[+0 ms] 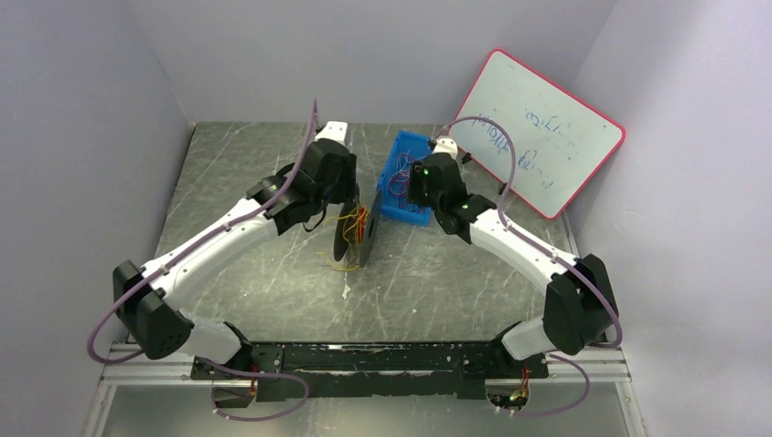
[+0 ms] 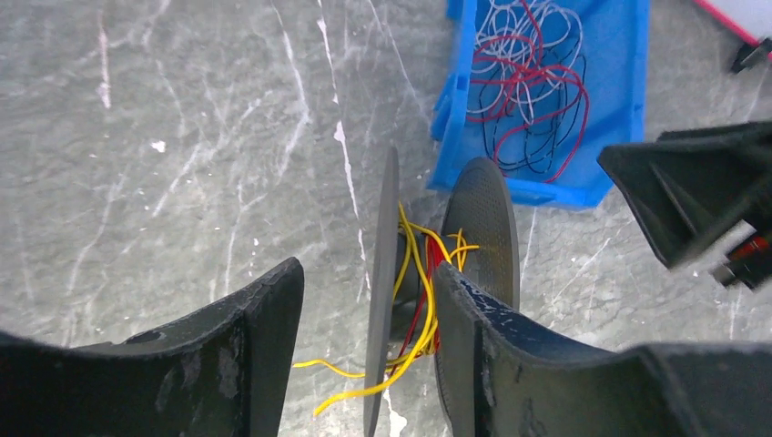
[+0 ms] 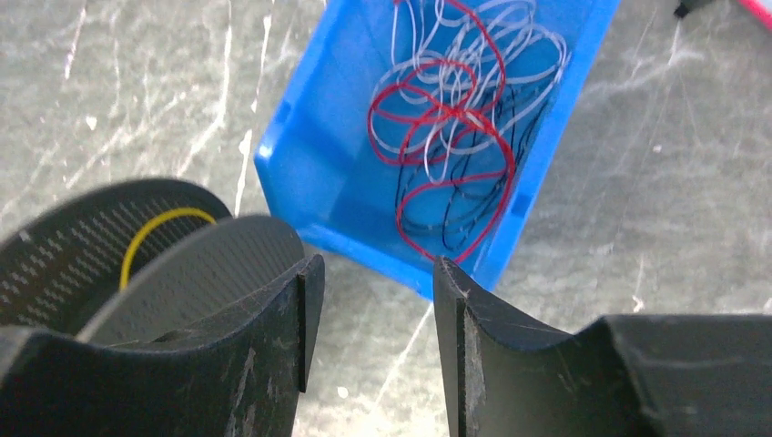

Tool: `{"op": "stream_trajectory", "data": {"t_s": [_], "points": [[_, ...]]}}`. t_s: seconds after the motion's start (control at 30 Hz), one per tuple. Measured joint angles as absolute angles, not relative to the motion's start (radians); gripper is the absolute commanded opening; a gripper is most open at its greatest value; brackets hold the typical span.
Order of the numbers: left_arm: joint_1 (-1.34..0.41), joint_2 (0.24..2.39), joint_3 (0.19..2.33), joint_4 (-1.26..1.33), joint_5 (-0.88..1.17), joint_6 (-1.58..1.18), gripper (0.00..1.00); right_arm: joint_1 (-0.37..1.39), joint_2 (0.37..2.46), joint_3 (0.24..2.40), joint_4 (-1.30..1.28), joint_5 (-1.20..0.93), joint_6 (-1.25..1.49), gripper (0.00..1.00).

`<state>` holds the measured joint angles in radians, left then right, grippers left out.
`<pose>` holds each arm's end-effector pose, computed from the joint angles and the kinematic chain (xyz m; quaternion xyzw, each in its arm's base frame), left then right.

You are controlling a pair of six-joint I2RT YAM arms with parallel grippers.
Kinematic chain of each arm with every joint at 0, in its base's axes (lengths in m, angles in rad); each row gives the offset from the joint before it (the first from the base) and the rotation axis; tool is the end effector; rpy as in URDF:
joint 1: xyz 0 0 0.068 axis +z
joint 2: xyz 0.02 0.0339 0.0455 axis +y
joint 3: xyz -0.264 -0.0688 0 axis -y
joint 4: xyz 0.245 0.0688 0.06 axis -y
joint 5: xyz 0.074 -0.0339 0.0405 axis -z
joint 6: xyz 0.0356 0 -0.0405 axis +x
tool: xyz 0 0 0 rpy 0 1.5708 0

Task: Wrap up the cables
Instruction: Place the cable reel at the center of the board, then pick up the cable from the storage box.

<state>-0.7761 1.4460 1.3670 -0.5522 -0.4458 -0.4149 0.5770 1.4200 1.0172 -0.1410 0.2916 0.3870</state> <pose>0.2404 -0.2145 0.3533 0.0578 0.8734 -0.0845 0.4761 0.2752 0.1669 0.2777 -0.0107 0.8647 0.1132 0.4893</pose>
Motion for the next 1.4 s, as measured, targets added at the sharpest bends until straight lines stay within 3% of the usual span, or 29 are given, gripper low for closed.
{"op": "stream_trajectory", "data": {"t_s": [0.37, 0.77, 1.4], "points": [[-0.776, 1.211, 1.397, -0.656, -0.530, -0.325, 0.66, 0.522, 1.590, 1.270, -0.193, 0.304, 0.333, 0.51], [-0.777, 0.934, 1.149, -0.594, -0.598, -0.253, 0.66, 0.441, 1.831, 1.507, -0.313, 0.322, 0.238, 0.48], [-0.774, 0.829, 0.995, -0.526, -0.526, -0.257, 0.67, 0.416, 2.097, 1.684, -0.327, 0.368, 0.631, 0.43]]}}
